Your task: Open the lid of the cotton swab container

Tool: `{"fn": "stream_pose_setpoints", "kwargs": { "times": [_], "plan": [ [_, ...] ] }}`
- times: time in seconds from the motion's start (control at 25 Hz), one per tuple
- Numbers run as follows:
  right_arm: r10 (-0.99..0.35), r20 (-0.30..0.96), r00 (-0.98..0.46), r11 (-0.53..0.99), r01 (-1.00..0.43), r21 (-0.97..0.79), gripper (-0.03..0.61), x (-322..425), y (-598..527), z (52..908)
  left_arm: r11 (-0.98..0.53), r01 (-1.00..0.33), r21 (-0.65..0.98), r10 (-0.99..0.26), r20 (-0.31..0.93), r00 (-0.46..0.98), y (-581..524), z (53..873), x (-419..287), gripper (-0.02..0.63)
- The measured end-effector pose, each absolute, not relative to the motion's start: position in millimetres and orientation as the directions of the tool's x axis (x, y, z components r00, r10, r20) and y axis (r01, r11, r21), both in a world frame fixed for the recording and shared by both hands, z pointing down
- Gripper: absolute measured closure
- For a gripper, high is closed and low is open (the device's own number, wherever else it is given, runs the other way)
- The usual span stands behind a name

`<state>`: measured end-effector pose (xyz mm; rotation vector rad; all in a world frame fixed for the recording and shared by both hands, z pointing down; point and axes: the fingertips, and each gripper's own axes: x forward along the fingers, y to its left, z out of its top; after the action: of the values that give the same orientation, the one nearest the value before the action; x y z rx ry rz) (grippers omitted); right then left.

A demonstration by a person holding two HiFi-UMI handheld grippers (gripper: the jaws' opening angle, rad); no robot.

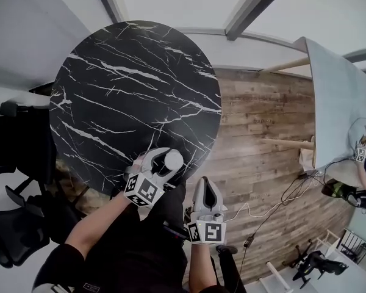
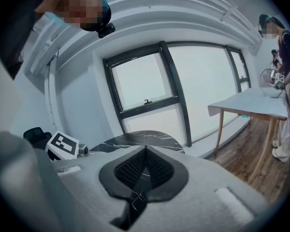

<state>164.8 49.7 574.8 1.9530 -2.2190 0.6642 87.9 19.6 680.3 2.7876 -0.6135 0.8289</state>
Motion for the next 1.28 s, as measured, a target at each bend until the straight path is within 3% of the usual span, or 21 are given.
{"fn": "stream_pose_setpoints", "kwargs": {
  "times": [0.44,1.28],
  "plan": [
    [-0.919,0.350,-0.180,0.103,-0.968,-0.229,0.583,131.0,56.1,552.7,-0.917,-0.397,0.036,-0.317,0.538,0.781,26.1,642.2,57.9,0.354],
    [-0.917,0.262,-0.301,0.252,-0.946,-0.206,0.582,66.4,83.9,469.4,-0.975,-0.217,0.052,-0.160,0.514,0.843,73.2,539.4,13.2,0.354]
  ]
}}
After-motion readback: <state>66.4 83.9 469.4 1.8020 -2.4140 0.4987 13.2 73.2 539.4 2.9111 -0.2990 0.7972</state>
